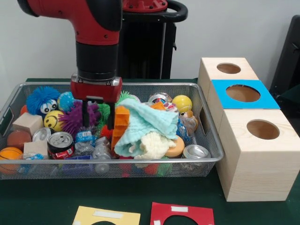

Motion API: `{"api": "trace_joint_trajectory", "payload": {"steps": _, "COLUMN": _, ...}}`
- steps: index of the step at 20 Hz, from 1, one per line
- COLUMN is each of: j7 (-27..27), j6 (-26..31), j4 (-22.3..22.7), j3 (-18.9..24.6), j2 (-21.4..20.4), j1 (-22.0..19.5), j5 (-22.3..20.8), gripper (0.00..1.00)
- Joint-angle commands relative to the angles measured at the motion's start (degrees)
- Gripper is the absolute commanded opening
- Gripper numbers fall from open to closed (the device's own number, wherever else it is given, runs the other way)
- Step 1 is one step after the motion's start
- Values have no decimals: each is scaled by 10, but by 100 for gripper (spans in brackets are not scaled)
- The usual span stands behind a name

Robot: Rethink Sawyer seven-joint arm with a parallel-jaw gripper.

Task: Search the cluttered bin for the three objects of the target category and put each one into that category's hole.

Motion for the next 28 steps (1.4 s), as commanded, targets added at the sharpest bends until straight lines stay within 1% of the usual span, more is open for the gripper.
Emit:
{"api": "trace_joint_trajectory", "payload": {"steps": 1, "j7": 98, "j6": -66, "j4": -24, "j3": 2, "j2": 94, "j1": -27, "j5": 6, "gripper": 100}}
{"api": "trace_joint_trajectory", "payload": {"steps": 4, "j7": 84, "j6": -88, "j4": -29, "j3": 5, "j2": 110, "j1": -40, "j5": -6, "gripper": 100}}
{"api": "trace_joint_trajectory", "payload": {"steps": 9, "j7": 56, "j6": -110, "j4": -20, "j3": 6, "j2": 118, "j1": -68, "j5": -32, "gripper": 100}}
{"api": "trace_joint_trajectory", "payload": {"steps": 11, "j7": 55, "j6": -108, "j4": -4, "j3": 1, "j2": 104, "j1": -72, "j5": -35, "gripper": 100}}
{"api": "trace_joint_trajectory", "payload": {"steps": 15, "j7": 49, "j6": -67, "j4": 26, "j3": -9, "j2": 50, "j1": -68, "j5": -31, "gripper": 100}}
{"api": "trace_joint_trajectory", "payload": {"steps": 16, "j7": 49, "j6": -65, "j4": 28, "j3": -10, "j2": 46, "j1": -68, "j5": -30, "gripper": 100}}
{"api": "trace_joint_trajectory", "payload": {"steps": 18, "j7": 56, "j6": -77, "j4": 30, "j3": -9, "j2": 57, "j1": -65, "j5": -29, "gripper": 100}}
{"api": "trace_joint_trajectory", "payload": {"steps": 21, "j7": 86, "j6": -120, "j4": 32, "j3": -13, "j2": 91, "j1": -52, "j5": -21, "gripper": 100}}
{"api": "trace_joint_trajectory", "payload": {"steps": 23, "j7": 104, "j6": -140, "j4": 36, "j3": -14, "j2": 105, "j1": -41, "j5": -12, "gripper": 100}}
{"api": "trace_joint_trajectory", "payload": {"steps": 25, "j7": 121, "j6": -142, "j4": 48, "j3": -20, "j2": 100, "j1": -26, "j5": 3, "gripper": 100}}
{"api": "trace_joint_trajectory", "payload": {"steps": 28, "j7": 133, "j6": -120, "j4": 63, "j3": -20, "j2": 77, "j1": -10, "j5": 25, "gripper": 100}}
